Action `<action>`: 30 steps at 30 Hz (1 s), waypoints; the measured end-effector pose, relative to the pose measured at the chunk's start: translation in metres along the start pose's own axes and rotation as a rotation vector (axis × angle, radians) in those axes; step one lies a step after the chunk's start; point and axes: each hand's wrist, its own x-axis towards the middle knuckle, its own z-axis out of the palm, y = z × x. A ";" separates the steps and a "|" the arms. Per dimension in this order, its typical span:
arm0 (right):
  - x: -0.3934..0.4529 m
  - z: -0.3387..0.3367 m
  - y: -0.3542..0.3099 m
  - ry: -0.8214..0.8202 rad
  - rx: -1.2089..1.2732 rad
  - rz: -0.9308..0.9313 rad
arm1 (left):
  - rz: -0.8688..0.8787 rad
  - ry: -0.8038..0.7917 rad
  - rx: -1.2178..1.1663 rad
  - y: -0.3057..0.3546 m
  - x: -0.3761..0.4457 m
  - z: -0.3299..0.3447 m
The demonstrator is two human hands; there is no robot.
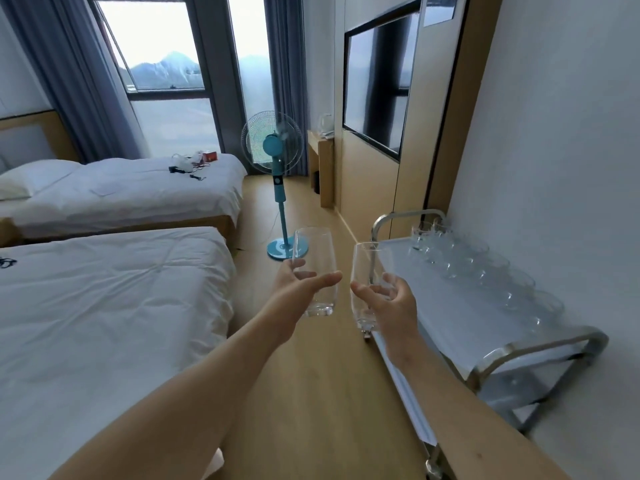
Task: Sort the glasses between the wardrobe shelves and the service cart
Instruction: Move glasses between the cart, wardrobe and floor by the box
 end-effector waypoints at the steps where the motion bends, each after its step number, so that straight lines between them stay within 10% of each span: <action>1: 0.018 0.005 0.005 -0.008 0.006 0.003 | 0.001 -0.005 0.015 -0.002 0.017 0.003; 30: 0.325 0.006 0.135 0.328 0.025 0.300 | -0.254 -0.277 0.298 -0.090 0.403 0.121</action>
